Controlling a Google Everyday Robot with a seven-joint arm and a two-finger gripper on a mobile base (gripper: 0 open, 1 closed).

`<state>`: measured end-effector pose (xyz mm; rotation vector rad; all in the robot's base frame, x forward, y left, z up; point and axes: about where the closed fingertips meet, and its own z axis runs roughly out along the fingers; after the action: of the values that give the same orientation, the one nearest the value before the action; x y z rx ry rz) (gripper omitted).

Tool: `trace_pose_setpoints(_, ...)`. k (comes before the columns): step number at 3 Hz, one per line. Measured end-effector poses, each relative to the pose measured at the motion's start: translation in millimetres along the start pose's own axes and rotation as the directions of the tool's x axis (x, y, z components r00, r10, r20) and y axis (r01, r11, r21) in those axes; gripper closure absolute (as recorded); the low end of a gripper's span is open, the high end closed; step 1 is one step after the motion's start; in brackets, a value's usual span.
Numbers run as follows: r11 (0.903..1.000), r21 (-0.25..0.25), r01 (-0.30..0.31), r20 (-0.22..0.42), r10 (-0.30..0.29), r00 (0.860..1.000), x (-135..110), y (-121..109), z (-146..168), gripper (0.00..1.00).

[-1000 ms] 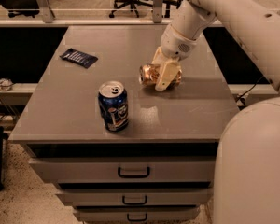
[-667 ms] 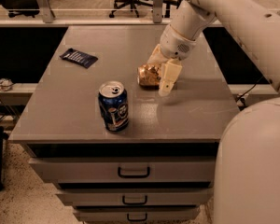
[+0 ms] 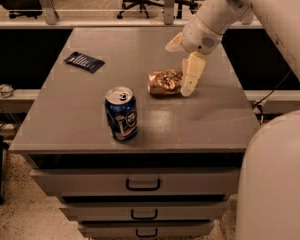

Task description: Knock orange can over

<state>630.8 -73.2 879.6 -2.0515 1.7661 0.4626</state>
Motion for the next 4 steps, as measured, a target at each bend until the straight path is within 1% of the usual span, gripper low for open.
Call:
trace_pose_setpoints(1, 0.9968, 0.075, -0.027, 0.086, 0.020, 0.996, 5, -7, -36, 0.00)
trace_pose_setpoints(2, 0.9824, 0.181, -0.044, 0.188, 0.010, 0.982, 3, -10, -88, 0.00)
trace_pose_setpoints(3, 0.9510, 0.300, -0.073, 0.262, -0.008, 0.965, 6, -3, -150, 0.00)
trace_pose_setpoints(4, 0.9099, 0.398, -0.118, 0.299, -0.007, 0.954, 16, 10, -200, 0.00)
